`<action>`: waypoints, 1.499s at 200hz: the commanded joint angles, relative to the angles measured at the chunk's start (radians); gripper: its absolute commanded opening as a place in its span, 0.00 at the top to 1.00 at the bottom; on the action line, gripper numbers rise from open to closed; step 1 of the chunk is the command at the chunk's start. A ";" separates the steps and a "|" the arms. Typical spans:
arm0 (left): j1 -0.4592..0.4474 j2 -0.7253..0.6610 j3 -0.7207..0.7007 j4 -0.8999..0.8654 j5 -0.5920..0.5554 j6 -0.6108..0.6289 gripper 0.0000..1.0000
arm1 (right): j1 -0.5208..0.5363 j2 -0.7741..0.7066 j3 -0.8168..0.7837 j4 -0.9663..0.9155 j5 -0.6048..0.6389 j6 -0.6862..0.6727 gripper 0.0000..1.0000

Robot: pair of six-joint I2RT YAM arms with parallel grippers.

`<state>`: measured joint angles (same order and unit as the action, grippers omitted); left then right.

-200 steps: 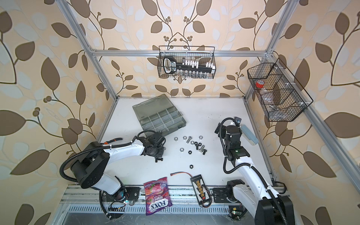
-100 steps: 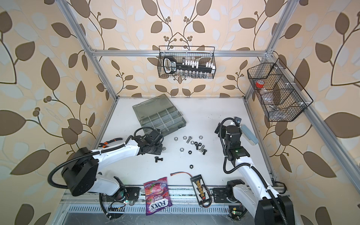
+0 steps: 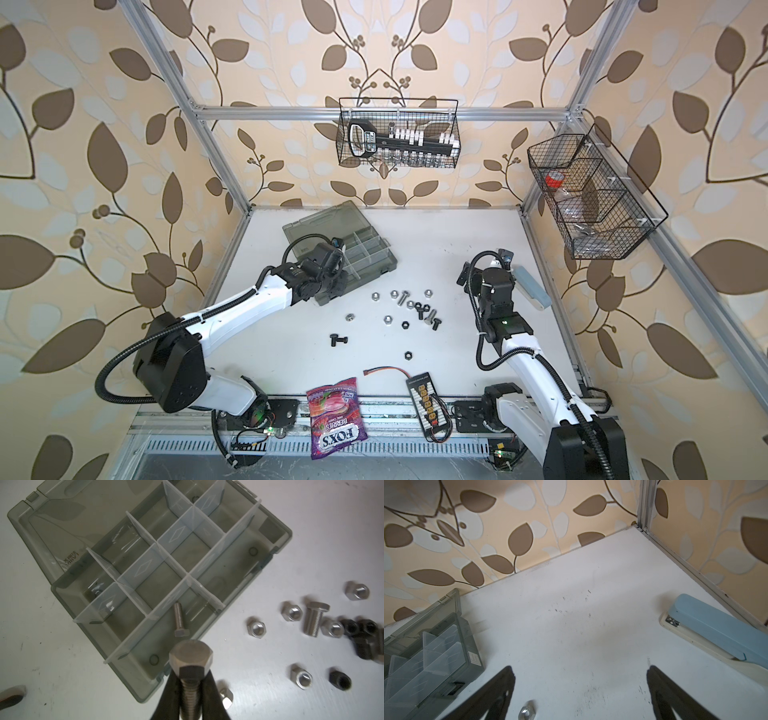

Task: Sort the screws and nuts into containers
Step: Place the screw into the container.

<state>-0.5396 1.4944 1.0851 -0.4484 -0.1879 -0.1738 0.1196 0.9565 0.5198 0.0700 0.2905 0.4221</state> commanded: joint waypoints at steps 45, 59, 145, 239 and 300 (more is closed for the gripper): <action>0.101 0.102 0.066 0.041 0.105 0.188 0.89 | 0.003 -0.010 -0.008 -0.012 -0.027 -0.014 0.01; 0.105 0.121 0.067 0.046 0.107 0.204 0.88 | 0.004 -0.005 -0.005 -0.016 -0.033 -0.017 0.00; 0.118 0.217 0.087 0.077 0.119 0.203 0.70 | 0.005 0.006 0.007 -0.047 -0.059 -0.029 0.00; 0.106 0.079 0.057 0.058 0.230 0.082 0.55 | 0.005 0.019 0.011 -0.047 -0.033 -0.023 0.00; -0.077 0.078 0.044 0.168 0.262 -0.062 0.49 | 0.005 0.036 0.029 -0.060 -0.026 -0.010 0.00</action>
<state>-0.5438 1.5620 1.1324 -0.3386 0.0345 -0.1497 0.1207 0.9863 0.5198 0.0349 0.2440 0.4007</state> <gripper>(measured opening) 0.514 0.995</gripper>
